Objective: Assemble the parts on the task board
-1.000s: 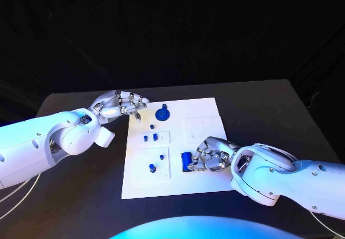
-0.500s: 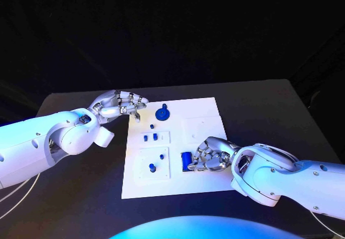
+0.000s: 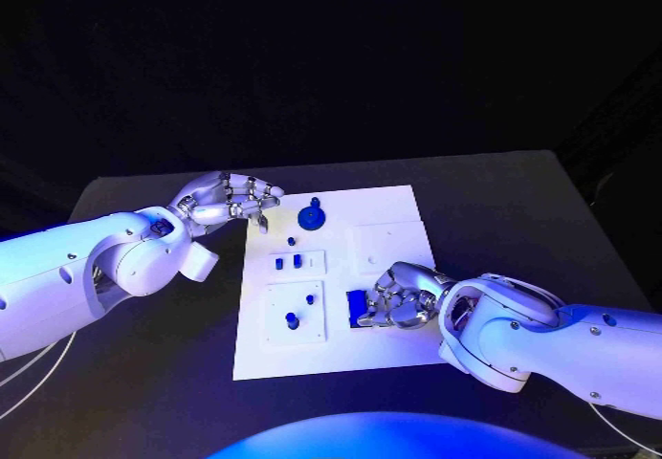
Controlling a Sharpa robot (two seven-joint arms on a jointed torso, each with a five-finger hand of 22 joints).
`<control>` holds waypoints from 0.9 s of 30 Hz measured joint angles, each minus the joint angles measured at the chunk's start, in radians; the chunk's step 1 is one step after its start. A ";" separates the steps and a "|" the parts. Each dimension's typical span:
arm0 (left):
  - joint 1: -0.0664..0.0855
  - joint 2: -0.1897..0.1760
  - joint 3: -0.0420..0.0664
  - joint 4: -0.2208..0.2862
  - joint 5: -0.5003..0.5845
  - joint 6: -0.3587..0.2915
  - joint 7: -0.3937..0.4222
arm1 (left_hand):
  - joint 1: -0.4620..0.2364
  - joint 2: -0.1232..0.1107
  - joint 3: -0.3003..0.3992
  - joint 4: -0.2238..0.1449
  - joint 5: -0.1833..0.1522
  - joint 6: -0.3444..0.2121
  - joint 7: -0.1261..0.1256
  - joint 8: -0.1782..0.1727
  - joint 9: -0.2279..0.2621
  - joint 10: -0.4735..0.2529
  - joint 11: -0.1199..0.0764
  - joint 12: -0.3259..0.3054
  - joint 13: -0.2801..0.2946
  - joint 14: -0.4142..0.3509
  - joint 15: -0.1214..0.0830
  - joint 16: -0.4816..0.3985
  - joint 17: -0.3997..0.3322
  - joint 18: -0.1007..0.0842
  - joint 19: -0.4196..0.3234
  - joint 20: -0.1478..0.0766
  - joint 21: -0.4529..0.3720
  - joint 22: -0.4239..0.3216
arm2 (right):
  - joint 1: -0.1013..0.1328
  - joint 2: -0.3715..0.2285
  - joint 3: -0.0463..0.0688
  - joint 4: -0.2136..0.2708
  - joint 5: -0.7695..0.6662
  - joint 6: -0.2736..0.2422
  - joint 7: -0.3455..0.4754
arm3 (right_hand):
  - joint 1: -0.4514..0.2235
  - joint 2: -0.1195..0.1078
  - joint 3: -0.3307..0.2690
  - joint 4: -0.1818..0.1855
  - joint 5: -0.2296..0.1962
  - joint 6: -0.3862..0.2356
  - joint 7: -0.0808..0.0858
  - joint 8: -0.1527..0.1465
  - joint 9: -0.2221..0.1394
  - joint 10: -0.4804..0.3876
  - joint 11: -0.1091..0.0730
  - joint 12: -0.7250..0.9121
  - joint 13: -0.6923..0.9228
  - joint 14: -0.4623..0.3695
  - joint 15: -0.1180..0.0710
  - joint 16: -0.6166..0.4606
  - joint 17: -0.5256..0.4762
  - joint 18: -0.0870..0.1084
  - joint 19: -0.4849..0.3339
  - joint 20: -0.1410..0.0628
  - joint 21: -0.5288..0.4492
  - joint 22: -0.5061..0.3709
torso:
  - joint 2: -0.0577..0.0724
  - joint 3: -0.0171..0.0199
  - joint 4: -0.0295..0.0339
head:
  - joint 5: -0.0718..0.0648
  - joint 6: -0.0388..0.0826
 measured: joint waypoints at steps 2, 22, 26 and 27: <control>0.000 0.000 0.000 0.000 0.000 0.000 0.000 | 0.000 0.000 0.000 0.000 0.000 0.000 0.000 0.000 0.000 0.000 0.000 0.000 0.000 0.000 0.000 0.000 0.000 0.000 0.000 0.000 0.000 0.000 | -0.001 0.000 0.000 0.000 -0.010 0.001 0.000 | 0.004 -0.004 0.004 -0.001 0.000 0.000 0.000 0.000 -0.001 0.000 0.000 0.000 0.000 0.000 0.000 0.000 0.000 0.000 0.000 0.000 0.000 0.000 | 0.000 0.0000 0.0000 | 0.000 -0.002; 0.000 0.001 0.000 -0.004 0.000 0.001 -0.001 | 0.000 0.000 -0.003 0.003 0.000 0.000 0.000 0.004 0.000 0.000 0.000 0.000 0.000 0.000 0.000 0.000 0.000 0.000 0.004 -0.004 0.000 0.000 | -0.005 -0.012 -0.001 0.008 -0.031 -0.045 0.009 | -0.128 0.004 0.019 0.010 0.000 -0.005 0.005 0.008 -0.010 0.000 0.000 0.000 0.000 0.000 0.000 0.000 0.000 0.000 0.000 0.000 0.000 0.000 | 0.000 0.0006 -0.0004 | 0.000 0.000; 0.000 0.001 0.000 -0.004 0.000 0.001 -0.001 | 0.000 0.000 -0.003 0.003 0.000 0.000 0.000 0.004 0.000 0.000 0.000 0.000 0.000 0.000 0.000 0.000 0.000 0.000 0.004 -0.004 0.000 0.000 | -0.004 -0.031 0.001 0.022 0.031 -0.080 0.027 | -0.196 0.011 -0.027 0.009 0.000 -0.022 0.023 0.008 -0.014 0.000 0.000 0.000 0.000 0.000 0.000 0.000 0.000 0.000 0.000 0.000 0.000 0.000 | -0.001 0.0006 -0.0005 | -0.001 0.001; 0.000 0.001 0.000 -0.004 0.000 0.001 -0.001 | 0.000 0.000 0.000 0.005 0.000 0.000 0.000 0.004 0.000 0.000 0.000 0.000 0.000 0.000 0.000 0.000 0.000 0.000 0.004 -0.004 0.000 0.000 | -0.003 -0.036 0.002 0.024 0.048 -0.090 0.033 | -0.207 0.009 -0.035 0.009 0.000 -0.023 0.023 0.008 -0.015 -0.001 0.001 0.000 0.000 0.002 0.002 0.000 0.000 0.000 0.000 0.000 0.000 0.000 | -0.001 0.0007 -0.0006 | -0.001 0.001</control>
